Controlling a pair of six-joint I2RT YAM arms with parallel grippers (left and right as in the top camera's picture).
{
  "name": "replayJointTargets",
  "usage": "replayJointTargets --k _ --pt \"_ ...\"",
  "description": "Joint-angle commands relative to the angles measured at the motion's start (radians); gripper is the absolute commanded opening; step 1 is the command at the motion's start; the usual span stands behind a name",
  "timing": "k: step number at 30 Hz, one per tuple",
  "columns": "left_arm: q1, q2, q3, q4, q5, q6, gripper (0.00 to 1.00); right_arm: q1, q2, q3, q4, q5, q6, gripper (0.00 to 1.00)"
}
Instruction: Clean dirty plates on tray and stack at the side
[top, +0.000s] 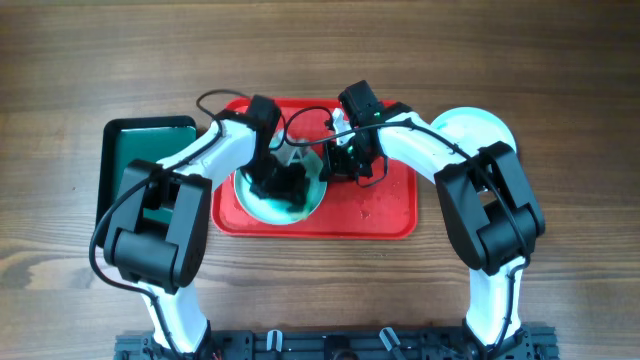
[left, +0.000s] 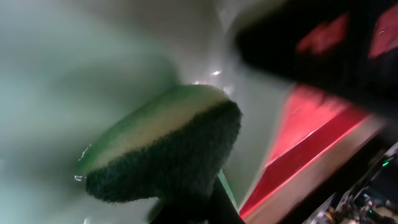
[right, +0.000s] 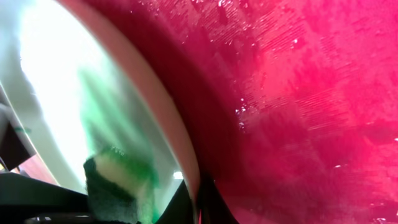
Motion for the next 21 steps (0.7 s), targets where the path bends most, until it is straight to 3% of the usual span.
replayJointTargets --k 1,6,9,16,21 --pt "0.015 0.015 0.142 0.101 -0.042 -0.144 0.04 -0.006 0.012 0.002 0.001 0.017 0.018 0.04" --pt "0.089 0.013 0.341 0.087 -0.454 -0.354 0.04 -0.006 0.012 0.002 0.002 0.017 0.018 0.04" --pt "0.129 0.009 0.404 0.019 -0.569 -0.389 0.04 -0.006 0.007 0.003 0.000 0.018 0.018 0.04" --pt "0.164 0.008 0.407 -0.122 -0.564 -0.389 0.04 -0.006 -0.149 0.003 -0.075 0.327 0.011 0.04" --pt "0.164 0.008 0.405 -0.149 -0.500 -0.389 0.04 0.053 -0.315 0.003 -0.125 0.803 -0.022 0.04"
